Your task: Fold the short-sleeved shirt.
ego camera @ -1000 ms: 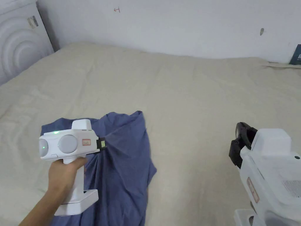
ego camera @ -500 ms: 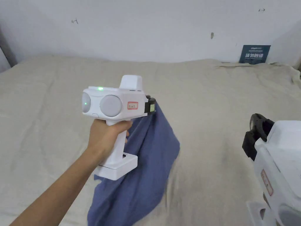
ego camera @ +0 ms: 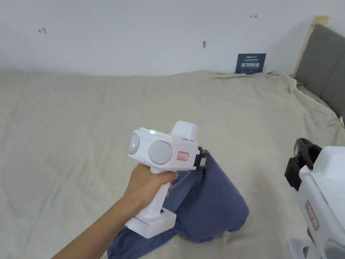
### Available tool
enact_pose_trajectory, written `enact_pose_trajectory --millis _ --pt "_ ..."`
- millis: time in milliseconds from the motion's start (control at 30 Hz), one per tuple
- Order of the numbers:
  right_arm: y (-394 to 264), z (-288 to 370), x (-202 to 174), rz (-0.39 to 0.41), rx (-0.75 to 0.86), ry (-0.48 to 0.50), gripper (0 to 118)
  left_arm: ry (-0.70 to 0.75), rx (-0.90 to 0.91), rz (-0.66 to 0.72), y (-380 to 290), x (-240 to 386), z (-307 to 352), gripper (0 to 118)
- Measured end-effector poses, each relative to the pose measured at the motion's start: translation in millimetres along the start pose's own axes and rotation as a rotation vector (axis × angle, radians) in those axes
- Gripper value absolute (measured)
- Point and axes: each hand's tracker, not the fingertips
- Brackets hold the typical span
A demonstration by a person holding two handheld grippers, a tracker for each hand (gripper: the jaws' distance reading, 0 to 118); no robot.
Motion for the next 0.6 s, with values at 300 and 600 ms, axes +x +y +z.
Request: enact_pose_trajectory --millis 300,600 --pt "-16 -2 14 -0.025 -0.04 -0.018 0 0.128 -0.364 0.045 -77 -30 -82 0" --pt "-18 3 14 -0.018 -0.053 -0.014 0 0.179 -0.393 0.09 -108 -34 -94 33"
